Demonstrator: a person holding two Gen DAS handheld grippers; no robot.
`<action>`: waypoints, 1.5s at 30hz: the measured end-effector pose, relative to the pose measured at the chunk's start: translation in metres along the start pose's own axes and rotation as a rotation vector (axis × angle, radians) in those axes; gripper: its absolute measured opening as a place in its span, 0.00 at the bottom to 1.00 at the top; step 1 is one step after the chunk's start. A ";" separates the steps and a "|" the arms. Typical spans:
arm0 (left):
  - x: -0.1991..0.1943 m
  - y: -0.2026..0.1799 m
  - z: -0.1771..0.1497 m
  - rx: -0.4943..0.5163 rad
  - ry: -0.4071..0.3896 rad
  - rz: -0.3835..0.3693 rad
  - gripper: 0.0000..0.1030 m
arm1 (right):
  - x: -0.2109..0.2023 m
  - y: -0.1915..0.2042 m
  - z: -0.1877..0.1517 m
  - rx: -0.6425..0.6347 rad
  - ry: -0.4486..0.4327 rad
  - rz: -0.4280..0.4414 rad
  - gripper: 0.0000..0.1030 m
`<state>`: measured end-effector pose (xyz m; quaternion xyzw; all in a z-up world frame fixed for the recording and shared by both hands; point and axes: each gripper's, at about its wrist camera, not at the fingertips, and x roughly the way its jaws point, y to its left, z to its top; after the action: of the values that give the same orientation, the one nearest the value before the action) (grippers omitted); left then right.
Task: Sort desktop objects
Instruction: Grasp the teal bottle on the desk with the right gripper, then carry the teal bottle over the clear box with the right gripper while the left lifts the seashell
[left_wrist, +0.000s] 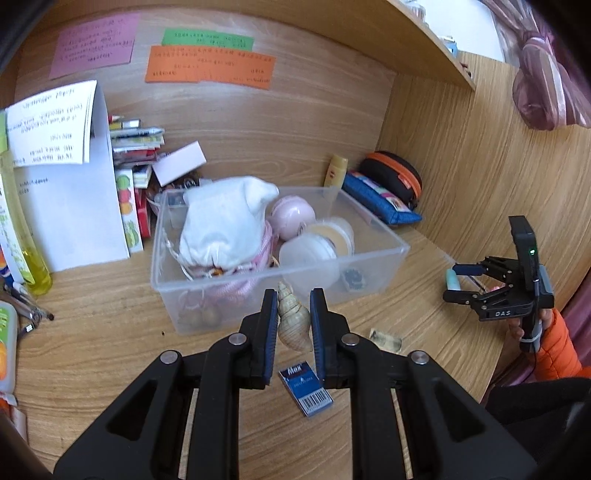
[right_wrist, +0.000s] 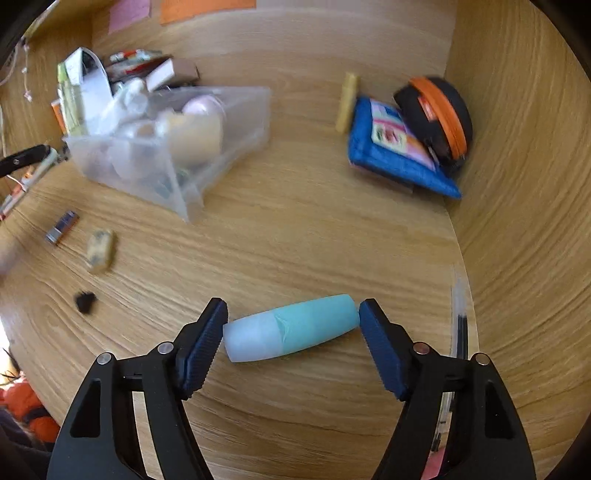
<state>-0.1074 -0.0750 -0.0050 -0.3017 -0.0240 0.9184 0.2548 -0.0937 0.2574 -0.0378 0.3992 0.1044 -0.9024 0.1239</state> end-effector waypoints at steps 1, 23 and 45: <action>-0.001 0.001 0.002 0.001 -0.006 0.001 0.16 | -0.003 0.002 0.004 -0.003 -0.014 0.006 0.68; 0.015 0.032 0.035 -0.001 0.000 0.033 0.16 | 0.006 0.104 0.137 -0.182 -0.213 0.189 0.68; -0.029 0.051 -0.062 0.019 0.215 0.134 0.33 | 0.060 0.141 0.167 -0.154 -0.101 0.286 0.68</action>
<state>-0.0750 -0.1400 -0.0501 -0.3972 0.0323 0.8958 0.1967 -0.2057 0.0670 0.0146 0.3535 0.1091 -0.8837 0.2867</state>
